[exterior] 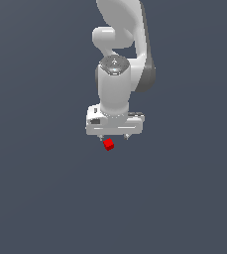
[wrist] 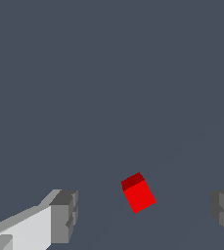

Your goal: Pick up the red cube and move it to a goal position.

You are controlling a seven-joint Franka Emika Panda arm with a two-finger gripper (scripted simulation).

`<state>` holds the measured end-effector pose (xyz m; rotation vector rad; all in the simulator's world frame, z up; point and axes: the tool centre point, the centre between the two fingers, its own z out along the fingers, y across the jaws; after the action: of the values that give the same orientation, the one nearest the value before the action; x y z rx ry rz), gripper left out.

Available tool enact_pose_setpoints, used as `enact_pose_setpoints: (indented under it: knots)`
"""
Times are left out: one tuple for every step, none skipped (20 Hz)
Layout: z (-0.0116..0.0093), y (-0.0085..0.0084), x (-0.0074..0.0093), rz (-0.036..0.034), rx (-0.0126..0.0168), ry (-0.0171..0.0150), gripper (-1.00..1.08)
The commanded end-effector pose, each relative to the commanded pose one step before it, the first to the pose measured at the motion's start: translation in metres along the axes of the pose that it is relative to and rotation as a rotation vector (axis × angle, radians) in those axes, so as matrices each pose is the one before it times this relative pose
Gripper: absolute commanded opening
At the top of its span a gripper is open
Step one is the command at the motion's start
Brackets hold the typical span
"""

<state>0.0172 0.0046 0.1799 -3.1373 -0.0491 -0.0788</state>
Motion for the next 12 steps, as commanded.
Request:
enact_pose_setpoints:
  knots:
    - [0.00000, 0.00001, 0.00000, 0.00000, 0.00000, 0.00000, 1.00]
    - [0.00021, -0.00001, -0.00010, -0.00069, 0.00000, -0.00006, 1.00]
    - [0.00063, 0.00004, -0.00031, -0.00194, 0.00006, -0.00020, 1.00]
    - [0.00106, 0.00004, -0.00052, -0.00329, 0.00010, -0.00033, 1.00]
    - [0.00148, 0.00006, -0.00073, -0.00461, 0.00013, -0.00047, 1.00]
    - [0.00191, 0.00006, -0.00093, -0.00595, 0.00017, -0.00060, 1.00]
    - [0.00233, 0.00009, -0.00114, -0.00724, 0.00021, -0.00073, 1.00]
    - [0.00275, 0.00011, -0.00135, -0.00855, 0.00025, -0.00087, 1.00]
    - [0.00318, 0.00012, -0.00155, -0.00988, 0.00029, -0.00100, 1.00]
    - [0.00360, 0.00014, -0.00176, -0.01118, 0.00033, -0.00113, 1.00]
    - [0.00402, 0.00015, -0.00196, -0.01251, 0.00037, -0.00127, 1.00]
    - [0.00445, 0.00018, -0.00216, -0.01382, 0.00041, -0.00140, 1.00]
